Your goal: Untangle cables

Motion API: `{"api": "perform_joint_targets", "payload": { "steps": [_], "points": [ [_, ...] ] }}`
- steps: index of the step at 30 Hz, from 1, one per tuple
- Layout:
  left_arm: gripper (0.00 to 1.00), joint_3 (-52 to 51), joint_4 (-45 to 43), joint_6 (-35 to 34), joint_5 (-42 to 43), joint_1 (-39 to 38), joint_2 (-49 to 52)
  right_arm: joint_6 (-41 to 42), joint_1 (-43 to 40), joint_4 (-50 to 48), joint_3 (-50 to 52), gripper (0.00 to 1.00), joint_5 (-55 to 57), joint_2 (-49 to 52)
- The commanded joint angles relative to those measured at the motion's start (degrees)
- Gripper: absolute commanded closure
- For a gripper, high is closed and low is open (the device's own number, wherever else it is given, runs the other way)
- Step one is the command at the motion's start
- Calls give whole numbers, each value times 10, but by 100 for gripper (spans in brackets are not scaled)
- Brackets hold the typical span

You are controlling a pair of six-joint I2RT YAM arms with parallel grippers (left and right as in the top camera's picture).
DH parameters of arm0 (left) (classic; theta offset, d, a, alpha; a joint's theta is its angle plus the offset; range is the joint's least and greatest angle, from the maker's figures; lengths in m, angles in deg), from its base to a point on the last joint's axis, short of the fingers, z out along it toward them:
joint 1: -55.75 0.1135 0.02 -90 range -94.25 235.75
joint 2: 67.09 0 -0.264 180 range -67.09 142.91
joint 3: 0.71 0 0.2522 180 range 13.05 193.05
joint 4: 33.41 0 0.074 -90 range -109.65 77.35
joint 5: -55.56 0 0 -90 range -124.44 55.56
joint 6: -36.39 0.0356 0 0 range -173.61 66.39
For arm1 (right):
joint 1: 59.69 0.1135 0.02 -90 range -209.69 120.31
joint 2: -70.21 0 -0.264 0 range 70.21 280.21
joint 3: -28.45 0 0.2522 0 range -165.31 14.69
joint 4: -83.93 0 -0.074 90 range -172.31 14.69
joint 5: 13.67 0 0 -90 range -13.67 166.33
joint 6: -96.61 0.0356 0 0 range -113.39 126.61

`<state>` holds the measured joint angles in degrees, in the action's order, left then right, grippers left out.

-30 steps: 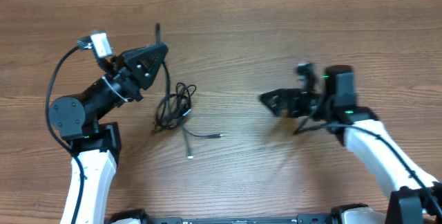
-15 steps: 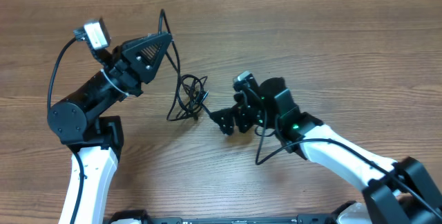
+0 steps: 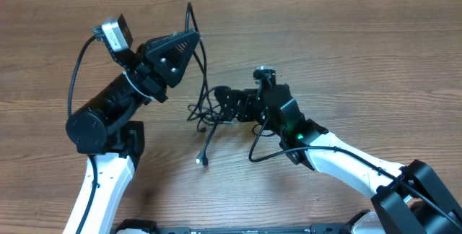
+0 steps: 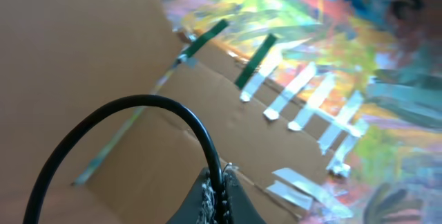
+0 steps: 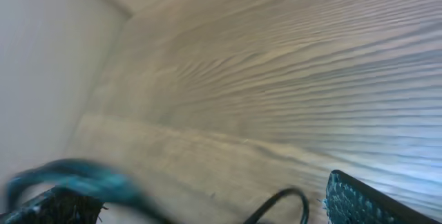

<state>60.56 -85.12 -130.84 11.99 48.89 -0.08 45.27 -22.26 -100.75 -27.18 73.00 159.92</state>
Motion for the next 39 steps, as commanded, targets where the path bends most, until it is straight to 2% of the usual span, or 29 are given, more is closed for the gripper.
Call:
{"api": "perform_joint_targets", "payload": {
  "steps": [1,5,9,11,14,18,22,26,27,28,29,31,33,36,38,39],
  "points": [
    [96,49,-10,-8,-24,-18,-13,31,-7,15,-3,0,129,20],
    [96,87,-10,-5,34,-8,-13,32,-58,84,-3,0,222,20],
    [96,100,-7,-6,96,54,-13,34,-173,164,-3,0,233,-1],
    [96,100,5,-7,127,100,-13,29,-232,184,-3,0,209,-14],
    [96,100,50,-8,162,176,-13,-25,-320,189,-3,0,149,-26],
    [96,100,68,-7,183,263,-13,-25,-408,231,-3,0,140,-25],
    [96,100,72,-7,219,349,-12,-49,-467,261,-3,0,85,-25],
    [96,100,98,6,244,367,-11,-128,-468,249,-3,1,-43,-26],
    [96,100,115,19,251,363,-11,-158,-464,238,-3,8,-98,-26],
    [96,100,133,33,256,359,-11,-177,-459,228,-3,25,-141,-26],
    [96,100,158,51,259,353,-11,-184,-453,216,-3,37,-179,-26],
    [96,100,214,88,260,335,-11,-184,-443,201,-3,75,-233,-26],
    [96,100,267,130,260,313,-11,-184,-432,199,-3,96,-298,-26],
    [96,100,368,208,246,268,-11,-193,-411,182,-3,96,-428,-26],
    [96,100,433,257,229,238,-11,-194,-399,143,-3,96,-524,-29],
    [96,100,501,310,212,203,-11,-170,-387,88,-3,96,-593,-33]
  ]
}}
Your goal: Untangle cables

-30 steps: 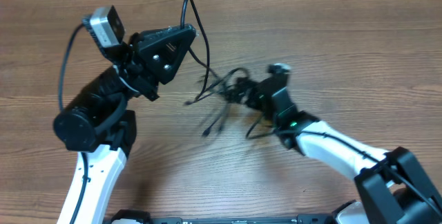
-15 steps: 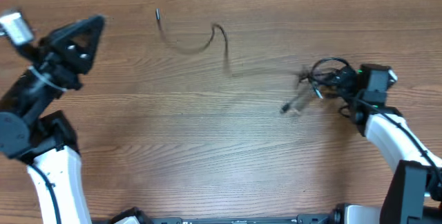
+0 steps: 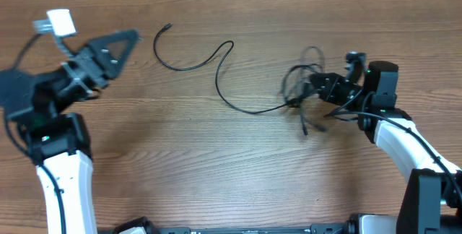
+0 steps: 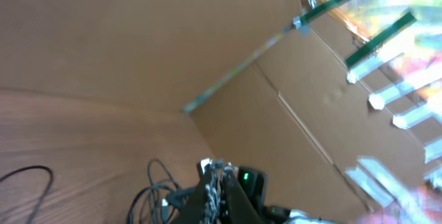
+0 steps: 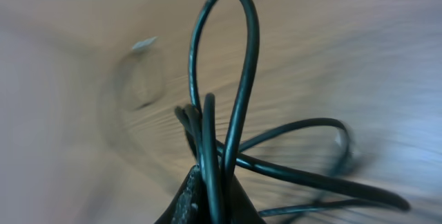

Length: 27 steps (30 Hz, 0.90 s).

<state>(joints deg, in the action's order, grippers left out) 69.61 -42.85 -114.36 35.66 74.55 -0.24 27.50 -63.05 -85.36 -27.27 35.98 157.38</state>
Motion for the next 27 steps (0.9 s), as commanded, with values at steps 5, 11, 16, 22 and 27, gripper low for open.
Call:
{"api": "perform_joint_targets", "payload": {
  "steps": [5,11,16,22,27],
  "points": [
    [93,9,233,286,-100,-152,-9,95,51,-163,-2,96,-269,-11],
    [89,9,369,435,-269,-287,6,96,85,-165,-2,96,-274,-11],
    [79,9,401,535,-333,-370,49,111,91,-166,-2,96,-299,-11],
    [71,9,461,502,-345,-386,126,134,91,-167,-2,96,-298,-11],
    [73,9,478,489,-348,-393,161,135,91,-166,-2,95,-296,-11]
  ]
}}
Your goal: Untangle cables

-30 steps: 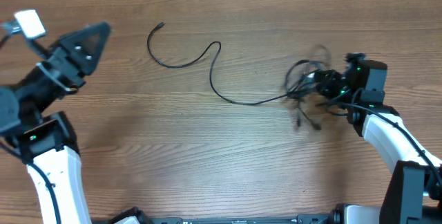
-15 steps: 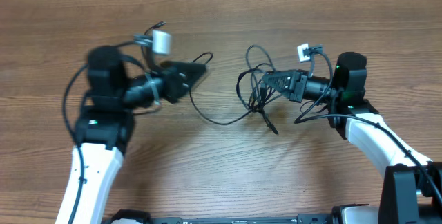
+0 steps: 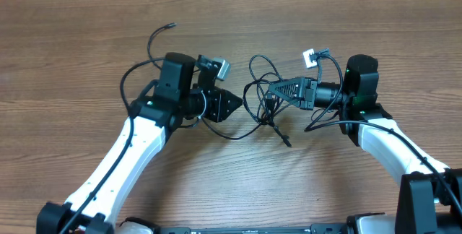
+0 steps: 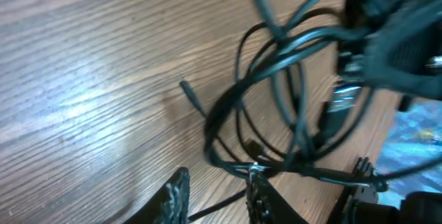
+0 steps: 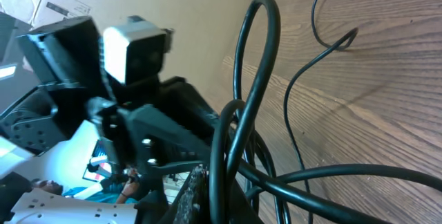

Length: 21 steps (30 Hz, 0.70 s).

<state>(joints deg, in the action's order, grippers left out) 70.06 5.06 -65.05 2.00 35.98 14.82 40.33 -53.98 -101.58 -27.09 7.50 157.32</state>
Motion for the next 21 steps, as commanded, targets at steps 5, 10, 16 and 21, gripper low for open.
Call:
{"api": "perform_joint_targets", "payload": {
  "steps": [5,10,16,21],
  "points": [
    [77,4,8,-44,-70,-21,12,9,1,-3,-3,95,0,-11],
    [73,4,-5,-55,-92,-54,12,10,1,15,-3,95,20,-11],
    [71,4,-10,-29,-90,-98,12,10,1,27,-3,95,28,-11],
    [71,4,-23,-28,-90,-103,12,11,1,27,-3,95,28,-11]
  ]
}}
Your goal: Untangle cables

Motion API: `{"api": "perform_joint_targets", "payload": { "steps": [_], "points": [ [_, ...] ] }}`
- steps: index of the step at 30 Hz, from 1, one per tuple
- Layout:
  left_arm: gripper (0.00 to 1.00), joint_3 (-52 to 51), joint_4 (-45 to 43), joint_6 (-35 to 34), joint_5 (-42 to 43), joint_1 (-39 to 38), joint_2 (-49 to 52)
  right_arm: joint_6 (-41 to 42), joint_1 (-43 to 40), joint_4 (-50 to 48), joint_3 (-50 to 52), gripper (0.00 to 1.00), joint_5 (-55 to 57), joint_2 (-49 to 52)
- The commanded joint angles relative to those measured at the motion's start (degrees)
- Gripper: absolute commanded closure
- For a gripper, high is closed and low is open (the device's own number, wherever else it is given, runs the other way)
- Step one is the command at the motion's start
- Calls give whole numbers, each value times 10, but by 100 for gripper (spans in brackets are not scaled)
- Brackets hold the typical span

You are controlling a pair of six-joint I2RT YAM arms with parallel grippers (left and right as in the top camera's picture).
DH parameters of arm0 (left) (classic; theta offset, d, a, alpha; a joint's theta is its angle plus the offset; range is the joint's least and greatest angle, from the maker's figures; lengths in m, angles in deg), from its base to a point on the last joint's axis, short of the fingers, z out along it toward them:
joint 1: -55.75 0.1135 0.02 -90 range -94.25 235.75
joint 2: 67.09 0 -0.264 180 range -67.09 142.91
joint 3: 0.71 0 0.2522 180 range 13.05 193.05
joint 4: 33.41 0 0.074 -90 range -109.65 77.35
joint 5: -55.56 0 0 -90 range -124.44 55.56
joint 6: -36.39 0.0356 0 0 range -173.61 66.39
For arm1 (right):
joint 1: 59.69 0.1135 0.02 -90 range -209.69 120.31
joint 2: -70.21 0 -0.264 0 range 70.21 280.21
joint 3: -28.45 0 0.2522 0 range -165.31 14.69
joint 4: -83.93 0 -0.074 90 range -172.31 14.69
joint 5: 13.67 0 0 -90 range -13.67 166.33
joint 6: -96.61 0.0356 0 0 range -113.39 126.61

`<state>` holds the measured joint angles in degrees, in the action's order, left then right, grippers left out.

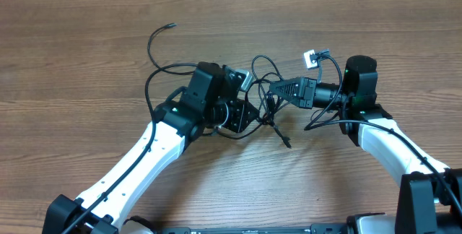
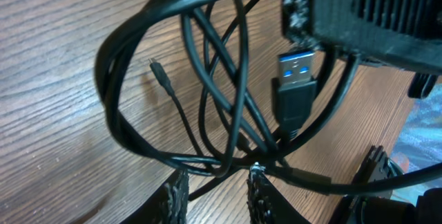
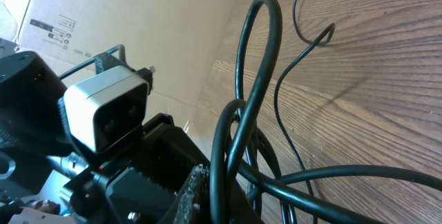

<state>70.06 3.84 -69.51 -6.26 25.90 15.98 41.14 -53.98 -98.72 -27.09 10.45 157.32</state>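
Note:
A tangle of black cables (image 1: 261, 98) hangs from my right gripper (image 1: 274, 89), which is shut on a loop of it (image 3: 243, 92). My right gripper (image 3: 222, 182) shows only its fingertips. My left gripper (image 1: 242, 115) stands open right against the tangle's left side. In the left wrist view my left gripper (image 2: 215, 181) has a thin cable strand (image 2: 207, 163) lying just past its fingertips. A blue USB plug (image 2: 295, 89) dangles in the bundle. One thin cable (image 1: 153, 45) trails away to the upper left.
A loose cable end (image 1: 286, 143) lies on the wooden table (image 1: 361, 24) below the tangle. A white connector (image 1: 310, 58) sticks up by the right wrist. A cardboard box (image 3: 103, 16) stands behind the left arm.
My left gripper has moved right and now sits open against the tangle. The right gripper has kept its hold in the same place.
My left gripper was shut on a cable raised above the table, the right one open by the tangle. Then the arms were far apart, one cable stretched out on the table, the right gripper shut on the bundle. Then both came to the middle, the left open.

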Motion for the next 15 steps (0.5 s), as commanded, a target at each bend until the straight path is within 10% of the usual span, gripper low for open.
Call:
{"api": "perform_joint_targets", "payload": {
  "steps": [1,11,15],
  "points": [
    [71,4,-14,17,-7,-3,1,8,1,-2,-3,95,-1,-11],
    [73,4,-66,14,-7,-27,62,28,1,-2,-3,95,-2,-11],
    [96,4,-94,9,14,-28,84,28,1,-2,-3,94,-1,-11]
  ]
}}
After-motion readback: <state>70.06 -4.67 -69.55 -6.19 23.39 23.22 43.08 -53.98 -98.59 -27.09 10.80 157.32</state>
